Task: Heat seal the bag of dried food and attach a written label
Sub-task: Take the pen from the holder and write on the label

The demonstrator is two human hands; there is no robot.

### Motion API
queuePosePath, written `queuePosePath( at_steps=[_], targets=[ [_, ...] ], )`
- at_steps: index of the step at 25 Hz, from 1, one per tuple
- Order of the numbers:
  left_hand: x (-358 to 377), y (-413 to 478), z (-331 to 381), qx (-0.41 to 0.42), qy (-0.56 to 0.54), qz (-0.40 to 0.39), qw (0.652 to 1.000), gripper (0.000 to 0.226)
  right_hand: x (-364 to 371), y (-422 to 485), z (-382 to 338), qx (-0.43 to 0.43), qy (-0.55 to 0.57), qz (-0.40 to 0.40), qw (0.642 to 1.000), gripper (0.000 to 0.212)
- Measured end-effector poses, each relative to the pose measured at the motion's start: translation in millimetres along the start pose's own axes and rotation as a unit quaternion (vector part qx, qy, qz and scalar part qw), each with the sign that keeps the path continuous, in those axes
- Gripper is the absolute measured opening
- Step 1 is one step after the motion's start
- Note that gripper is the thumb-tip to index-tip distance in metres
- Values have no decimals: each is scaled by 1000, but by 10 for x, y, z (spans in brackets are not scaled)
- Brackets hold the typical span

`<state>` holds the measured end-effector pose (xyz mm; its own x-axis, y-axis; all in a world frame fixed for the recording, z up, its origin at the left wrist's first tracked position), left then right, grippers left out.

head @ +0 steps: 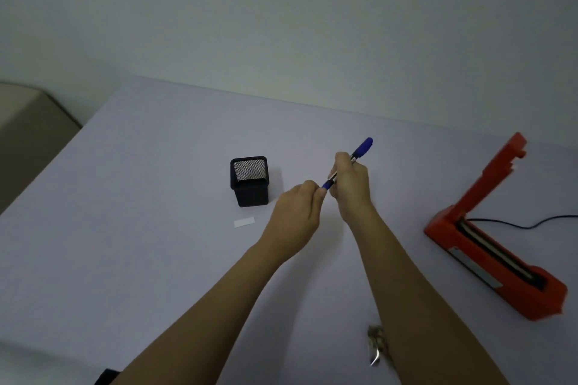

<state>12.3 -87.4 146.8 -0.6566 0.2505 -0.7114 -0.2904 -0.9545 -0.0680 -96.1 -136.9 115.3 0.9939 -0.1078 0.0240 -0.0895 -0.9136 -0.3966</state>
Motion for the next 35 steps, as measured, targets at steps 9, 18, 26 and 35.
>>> queuePosePath(
  at_steps=[9, 18, 26, 35],
  targets=[
    [194, -830, -1379, -234, -166, 0, 958, 15, -9, 140, 153, -28, 9, -40, 999, 45],
    [-116, -909, -2250, -273, 107, 21, 956, 12, 512, -146, 1045, -124, -57, -58, 989, 24],
    [-201, -1078, -2273, -268, -6, 112, 957, 50, 709, 38, 1231, -199, -173, -32, 964, 37],
    [367, -386, -2019, -170, 60, 31, 983, 32, 743, 138, 1466, -255, -208, -14, 944, 35]
  ],
)
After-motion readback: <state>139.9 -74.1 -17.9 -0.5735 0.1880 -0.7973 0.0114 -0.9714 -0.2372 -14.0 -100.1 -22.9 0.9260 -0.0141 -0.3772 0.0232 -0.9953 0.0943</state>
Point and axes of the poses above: each hand's wrist, its own y-axis towards the middle knuckle, its own x-axis out of the palm, z = x × y, the point moved 6 cm from there along y, towards the middle knuckle, and after that the axes turned 13 degrees about -z, right-handed, at the moved point
